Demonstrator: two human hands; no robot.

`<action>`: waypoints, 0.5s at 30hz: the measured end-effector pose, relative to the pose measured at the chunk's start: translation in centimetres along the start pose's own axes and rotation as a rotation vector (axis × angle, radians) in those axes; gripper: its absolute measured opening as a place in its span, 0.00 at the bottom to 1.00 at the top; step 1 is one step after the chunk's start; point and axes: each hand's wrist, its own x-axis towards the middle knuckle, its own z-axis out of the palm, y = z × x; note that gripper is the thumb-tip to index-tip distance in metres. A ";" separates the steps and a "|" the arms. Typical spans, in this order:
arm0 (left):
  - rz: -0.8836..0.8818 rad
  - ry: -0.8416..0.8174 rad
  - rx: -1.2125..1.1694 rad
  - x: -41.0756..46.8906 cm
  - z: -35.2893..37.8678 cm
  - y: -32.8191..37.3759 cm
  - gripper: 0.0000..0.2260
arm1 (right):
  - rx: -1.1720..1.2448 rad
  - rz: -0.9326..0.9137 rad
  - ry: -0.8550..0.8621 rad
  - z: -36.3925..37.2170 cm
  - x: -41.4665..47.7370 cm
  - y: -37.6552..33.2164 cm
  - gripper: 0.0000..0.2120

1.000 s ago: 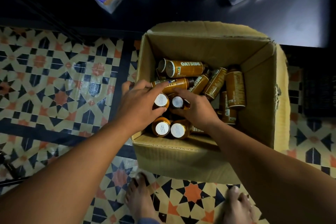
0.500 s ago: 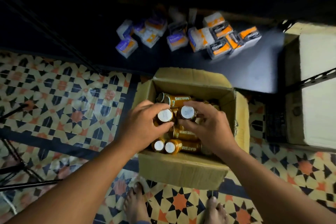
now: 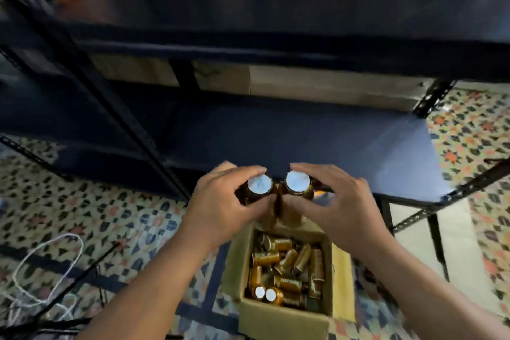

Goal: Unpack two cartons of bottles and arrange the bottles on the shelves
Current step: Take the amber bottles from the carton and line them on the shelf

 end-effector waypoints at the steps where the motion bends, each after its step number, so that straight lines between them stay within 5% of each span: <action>1: 0.011 0.011 0.007 0.6 -2.0 1.7 0.25 | 0.002 -0.028 0.011 -1.3 0.5 -2.1 0.23; 15: 0.073 0.136 0.118 5.4 -24.2 19.8 0.18 | 0.007 -0.261 0.035 -15.6 7.4 -25.4 0.21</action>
